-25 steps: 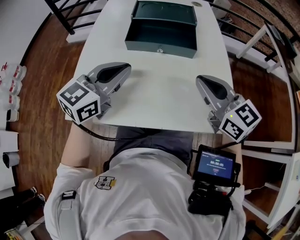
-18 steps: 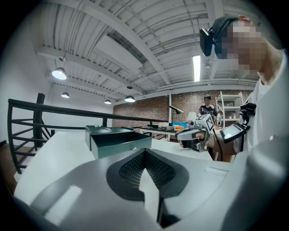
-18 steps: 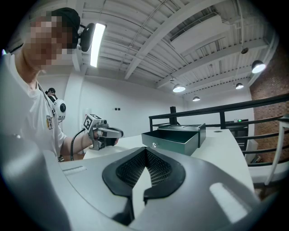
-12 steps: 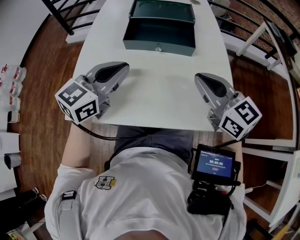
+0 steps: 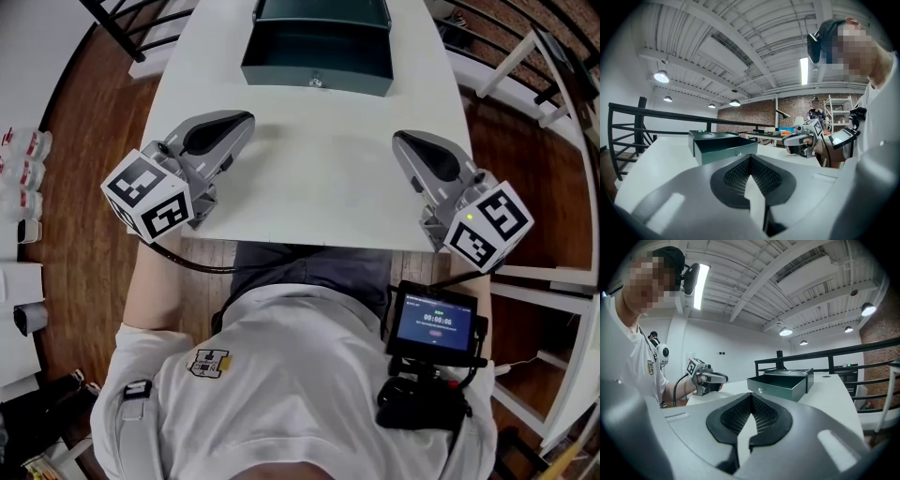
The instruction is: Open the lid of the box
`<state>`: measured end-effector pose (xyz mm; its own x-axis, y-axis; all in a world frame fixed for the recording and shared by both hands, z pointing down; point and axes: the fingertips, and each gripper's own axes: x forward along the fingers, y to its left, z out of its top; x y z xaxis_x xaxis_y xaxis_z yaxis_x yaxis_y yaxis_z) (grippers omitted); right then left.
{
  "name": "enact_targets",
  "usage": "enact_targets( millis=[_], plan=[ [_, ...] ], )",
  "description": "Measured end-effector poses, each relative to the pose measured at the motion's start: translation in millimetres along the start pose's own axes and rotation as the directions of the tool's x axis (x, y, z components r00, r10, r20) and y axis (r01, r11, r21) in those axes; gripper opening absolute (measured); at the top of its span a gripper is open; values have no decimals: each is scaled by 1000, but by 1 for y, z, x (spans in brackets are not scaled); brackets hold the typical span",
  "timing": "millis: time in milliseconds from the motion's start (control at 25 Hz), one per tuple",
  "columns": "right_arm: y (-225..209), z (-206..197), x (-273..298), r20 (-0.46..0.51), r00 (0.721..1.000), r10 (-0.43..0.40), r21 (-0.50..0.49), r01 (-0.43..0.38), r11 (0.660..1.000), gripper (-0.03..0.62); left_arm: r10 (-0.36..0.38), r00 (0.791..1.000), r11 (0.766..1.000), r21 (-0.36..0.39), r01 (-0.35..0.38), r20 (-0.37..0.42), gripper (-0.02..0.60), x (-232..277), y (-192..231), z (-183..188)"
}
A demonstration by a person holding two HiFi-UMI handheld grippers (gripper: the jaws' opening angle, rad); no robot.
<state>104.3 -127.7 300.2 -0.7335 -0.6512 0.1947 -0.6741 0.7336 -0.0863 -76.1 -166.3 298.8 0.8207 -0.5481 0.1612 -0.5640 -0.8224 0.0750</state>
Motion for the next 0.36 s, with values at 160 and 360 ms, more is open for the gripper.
enact_targets(
  millis=[160, 360],
  plan=[
    [0, 1, 1, 3, 1000, 0, -2, 0, 1000, -2, 6, 1000, 1000, -3, -6, -6, 0, -1, 0, 0],
    [1, 1, 4, 7, 1000, 5, -6, -5, 1000, -2, 16, 1000, 1000, 4, -15, -7, 0, -2, 3, 0]
  ],
)
